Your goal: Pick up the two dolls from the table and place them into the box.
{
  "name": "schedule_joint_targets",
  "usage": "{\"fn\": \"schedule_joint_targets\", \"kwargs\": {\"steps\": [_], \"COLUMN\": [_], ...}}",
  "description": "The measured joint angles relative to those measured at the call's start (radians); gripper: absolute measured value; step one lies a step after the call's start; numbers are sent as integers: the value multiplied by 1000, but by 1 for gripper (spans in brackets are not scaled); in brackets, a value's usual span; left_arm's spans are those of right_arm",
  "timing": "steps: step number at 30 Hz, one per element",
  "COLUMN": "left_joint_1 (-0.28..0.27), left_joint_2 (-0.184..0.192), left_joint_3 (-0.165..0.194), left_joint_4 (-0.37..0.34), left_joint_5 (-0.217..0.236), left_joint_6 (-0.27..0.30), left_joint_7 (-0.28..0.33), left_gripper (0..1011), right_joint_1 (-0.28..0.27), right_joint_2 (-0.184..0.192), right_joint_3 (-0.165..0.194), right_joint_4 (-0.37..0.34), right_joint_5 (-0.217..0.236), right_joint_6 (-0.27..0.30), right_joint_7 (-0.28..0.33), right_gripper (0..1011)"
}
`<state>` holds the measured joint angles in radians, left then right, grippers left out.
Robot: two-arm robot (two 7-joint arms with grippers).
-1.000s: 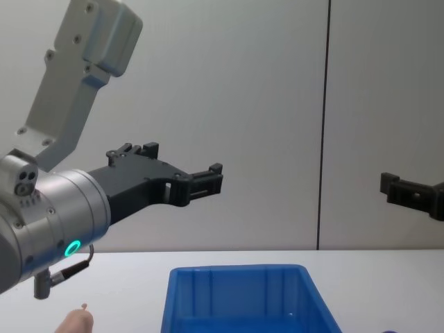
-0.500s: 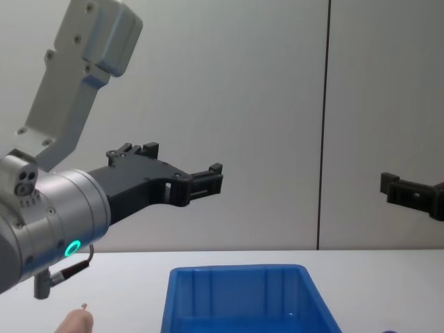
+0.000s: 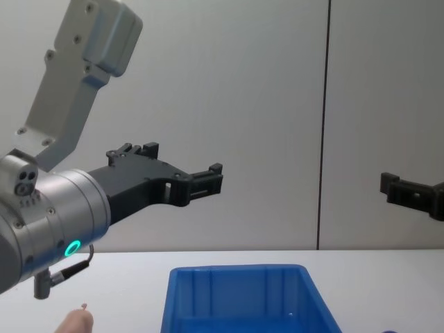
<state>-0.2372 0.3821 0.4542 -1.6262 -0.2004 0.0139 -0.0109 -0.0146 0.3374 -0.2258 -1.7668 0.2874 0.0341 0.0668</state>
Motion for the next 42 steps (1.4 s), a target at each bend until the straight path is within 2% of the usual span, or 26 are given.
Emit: {"fn": "schedule_joint_targets", "kwargs": {"steps": [8,14,17,20,21,27,31,36,42], "left_joint_1": [0,0,0,0,0,0,0,0,0], "left_joint_2": [0,0,0,0,0,0,0,0,0], "left_joint_3": [0,0,0,0,0,0,0,0,0], "left_joint_4": [0,0,0,0,0,0,0,0,0], "left_joint_5": [0,0,0,0,0,0,0,0,0], "left_joint_6": [0,0,0,0,0,0,0,0,0], "left_joint_7": [0,0,0,0,0,0,0,0,0], "left_gripper": [1001,1001,1001,1001,1001,1001,1001,1001,1001], "right_joint_1": [-1,-31,-61,-113,-113,-217,-256,-268,-227], "right_joint_2": [0,20,42,80,80,161,195,213,199], "right_joint_3": [0,8,17,35,35,85,108,120,110], "right_joint_4": [0,-23,-46,-82,-82,-144,-167,-175,-147], "right_joint_5": [0,0,4,14,14,36,46,46,22], "right_joint_6": [0,6,17,38,38,83,111,142,193], "right_joint_7": [0,-14,-34,-69,-69,-138,-166,-178,-153], "right_gripper": [1001,1001,1001,1001,1001,1001,1001,1001,1001]}}
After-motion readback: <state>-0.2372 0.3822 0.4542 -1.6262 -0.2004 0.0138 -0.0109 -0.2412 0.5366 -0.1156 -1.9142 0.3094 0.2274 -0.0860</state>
